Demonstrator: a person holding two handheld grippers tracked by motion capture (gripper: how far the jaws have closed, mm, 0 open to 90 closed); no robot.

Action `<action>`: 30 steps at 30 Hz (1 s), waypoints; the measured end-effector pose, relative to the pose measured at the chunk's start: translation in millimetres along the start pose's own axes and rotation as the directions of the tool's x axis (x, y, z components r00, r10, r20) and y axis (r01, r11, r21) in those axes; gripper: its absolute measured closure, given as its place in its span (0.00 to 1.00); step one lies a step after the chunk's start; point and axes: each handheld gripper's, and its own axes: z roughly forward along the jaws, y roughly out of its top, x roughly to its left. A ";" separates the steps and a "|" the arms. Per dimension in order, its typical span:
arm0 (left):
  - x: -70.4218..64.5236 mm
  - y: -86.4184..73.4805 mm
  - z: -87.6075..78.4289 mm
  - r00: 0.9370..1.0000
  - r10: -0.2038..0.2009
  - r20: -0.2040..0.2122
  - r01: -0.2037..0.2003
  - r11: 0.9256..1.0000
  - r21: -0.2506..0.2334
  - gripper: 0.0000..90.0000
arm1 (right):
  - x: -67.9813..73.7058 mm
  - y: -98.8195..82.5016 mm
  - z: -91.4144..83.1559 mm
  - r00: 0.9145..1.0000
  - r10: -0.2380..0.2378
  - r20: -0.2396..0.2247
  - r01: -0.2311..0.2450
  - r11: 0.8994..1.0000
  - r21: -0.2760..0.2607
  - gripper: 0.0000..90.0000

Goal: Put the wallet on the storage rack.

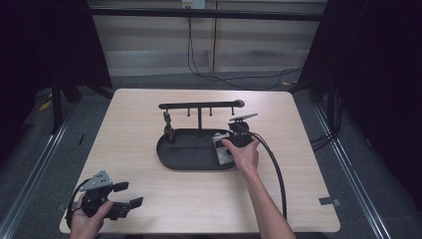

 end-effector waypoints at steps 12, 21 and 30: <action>0.2 0.2 -0.3 1.000 0.002 0.003 -0.002 1.000 0.000 0.20 | 1.0 -0.5 -4.8 1.000 -0.028 0.013 0.029 1.000 -0.013 0.28; 0.3 0.2 0.4 1.000 -0.004 0.004 0.004 1.000 0.000 0.20 | -2.2 -5.7 -20.5 0.997 -0.070 -0.010 0.070 0.995 -0.075 0.18; 1.5 0.1 0.0 1.000 -0.008 -0.001 0.008 1.000 0.002 0.20 | -2.6 -8.1 -39.5 0.995 -0.094 -0.020 0.091 0.988 -0.126 0.16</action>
